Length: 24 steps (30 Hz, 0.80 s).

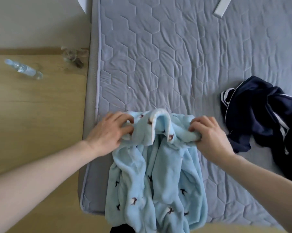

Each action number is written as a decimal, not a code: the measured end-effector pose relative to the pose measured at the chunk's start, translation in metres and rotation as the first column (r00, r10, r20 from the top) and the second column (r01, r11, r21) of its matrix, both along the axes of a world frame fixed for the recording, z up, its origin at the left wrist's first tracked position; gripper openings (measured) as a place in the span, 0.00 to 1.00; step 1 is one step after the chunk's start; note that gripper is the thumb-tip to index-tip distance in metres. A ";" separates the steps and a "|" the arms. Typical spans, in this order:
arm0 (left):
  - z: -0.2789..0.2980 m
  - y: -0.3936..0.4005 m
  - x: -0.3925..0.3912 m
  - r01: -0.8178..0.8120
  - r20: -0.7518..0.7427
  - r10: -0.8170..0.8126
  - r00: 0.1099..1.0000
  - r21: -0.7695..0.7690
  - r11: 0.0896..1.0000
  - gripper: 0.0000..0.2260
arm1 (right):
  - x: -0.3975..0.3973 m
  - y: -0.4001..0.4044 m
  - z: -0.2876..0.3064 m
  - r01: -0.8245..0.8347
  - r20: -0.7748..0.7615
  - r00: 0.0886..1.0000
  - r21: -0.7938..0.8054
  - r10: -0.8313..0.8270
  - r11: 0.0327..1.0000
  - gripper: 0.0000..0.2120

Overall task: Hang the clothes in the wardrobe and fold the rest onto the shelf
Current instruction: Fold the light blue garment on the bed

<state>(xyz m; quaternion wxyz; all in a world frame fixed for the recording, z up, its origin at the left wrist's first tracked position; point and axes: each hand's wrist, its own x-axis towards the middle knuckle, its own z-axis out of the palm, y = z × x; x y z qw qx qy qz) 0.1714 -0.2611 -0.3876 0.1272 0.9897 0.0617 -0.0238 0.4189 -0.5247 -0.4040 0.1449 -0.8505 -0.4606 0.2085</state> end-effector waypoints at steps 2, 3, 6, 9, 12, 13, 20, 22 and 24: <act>-0.010 -0.020 -0.019 0.075 -0.253 -0.076 0.965 -0.014 0.997 0.21 | -0.019 -0.023 -0.012 -0.089 -0.074 0.994 -0.209 0.075 0.974 0.19; -0.015 -0.029 -0.024 0.087 -0.364 -0.103 0.926 -0.060 0.994 0.21 | -0.027 -0.031 -0.018 -0.117 -0.122 0.989 -0.270 0.086 0.956 0.19; -0.021 -0.046 -0.023 -0.044 -0.621 -0.071 0.781 -0.167 0.985 0.15 | -0.048 -0.040 -0.026 -0.125 -0.189 0.981 -0.388 0.055 0.913 0.17; -0.018 -0.063 -0.004 -0.374 -0.511 0.281 0.812 -0.087 0.923 0.07 | -0.066 -0.030 -0.026 0.048 -0.199 0.969 -0.433 -0.148 0.900 0.15; -0.024 -0.085 0.007 -0.490 -0.162 0.486 0.859 0.022 0.872 0.13 | -0.083 -0.015 -0.019 0.350 -0.217 0.871 -0.354 -0.440 0.867 0.25; -0.028 -0.094 0.006 -0.478 -0.175 0.473 0.864 0.012 0.878 0.21 | -0.088 -0.013 -0.018 0.371 -0.221 0.859 -0.350 -0.461 0.860 0.34; -0.061 -0.151 -0.035 -0.304 -0.691 0.170 0.703 -0.076 0.950 0.38 | -0.128 -0.030 -0.030 0.230 -0.166 0.909 -0.567 -0.383 0.791 0.47; -0.058 -0.161 -0.036 -0.305 -0.680 0.132 0.722 -0.141 0.942 0.31 | -0.135 -0.032 -0.026 0.262 -0.162 0.895 -0.562 -0.415 0.784 0.45; -0.055 -0.167 -0.038 -0.320 -0.619 0.166 0.768 -0.146 0.936 0.24 | -0.137 -0.034 -0.026 0.319 -0.187 0.856 -0.543 -0.482 0.777 0.41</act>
